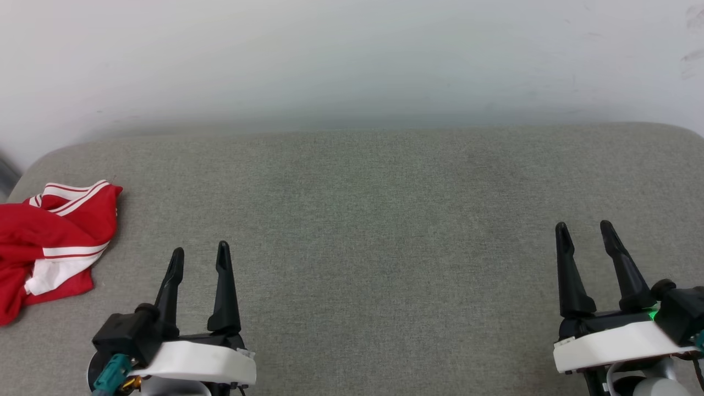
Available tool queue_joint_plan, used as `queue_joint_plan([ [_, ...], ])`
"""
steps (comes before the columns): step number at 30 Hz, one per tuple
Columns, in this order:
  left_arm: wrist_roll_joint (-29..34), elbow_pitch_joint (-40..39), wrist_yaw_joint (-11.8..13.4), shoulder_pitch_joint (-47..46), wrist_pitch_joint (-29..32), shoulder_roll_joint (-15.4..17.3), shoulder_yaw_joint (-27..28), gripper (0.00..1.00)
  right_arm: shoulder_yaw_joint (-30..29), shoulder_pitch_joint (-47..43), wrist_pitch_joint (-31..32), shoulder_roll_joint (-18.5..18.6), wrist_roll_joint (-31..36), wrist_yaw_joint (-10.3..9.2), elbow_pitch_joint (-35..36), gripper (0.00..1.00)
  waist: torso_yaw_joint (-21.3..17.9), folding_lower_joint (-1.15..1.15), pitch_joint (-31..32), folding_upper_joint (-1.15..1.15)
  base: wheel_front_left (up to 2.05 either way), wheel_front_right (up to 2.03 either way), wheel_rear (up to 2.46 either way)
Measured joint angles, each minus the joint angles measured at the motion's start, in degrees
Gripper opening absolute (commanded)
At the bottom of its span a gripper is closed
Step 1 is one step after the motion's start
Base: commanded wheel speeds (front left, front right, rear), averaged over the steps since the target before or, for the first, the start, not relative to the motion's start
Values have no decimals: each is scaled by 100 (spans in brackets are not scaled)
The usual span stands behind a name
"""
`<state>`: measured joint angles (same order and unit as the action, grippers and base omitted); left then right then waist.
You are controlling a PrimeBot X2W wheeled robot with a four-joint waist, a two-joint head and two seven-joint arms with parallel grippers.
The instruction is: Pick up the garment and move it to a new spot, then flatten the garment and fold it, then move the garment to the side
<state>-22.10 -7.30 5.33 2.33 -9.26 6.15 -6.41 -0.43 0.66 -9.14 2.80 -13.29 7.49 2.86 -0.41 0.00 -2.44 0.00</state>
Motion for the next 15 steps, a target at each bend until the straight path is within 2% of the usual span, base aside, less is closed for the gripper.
queue_joint_plan([
  [7, 338, -24, 433, -1, -90, 265, -463, 100, 44, -5, -102, 1, 495, 0, -1, 100, -2, 0, -27, 0, 0, 0, 0],
  [15, 522, 40, 541, 21, -198, 369, -678, 100, 169, -13, -201, 1, 937, 0, 63, 100, -24, 0, -27, 0, 0, 0, 0],
])
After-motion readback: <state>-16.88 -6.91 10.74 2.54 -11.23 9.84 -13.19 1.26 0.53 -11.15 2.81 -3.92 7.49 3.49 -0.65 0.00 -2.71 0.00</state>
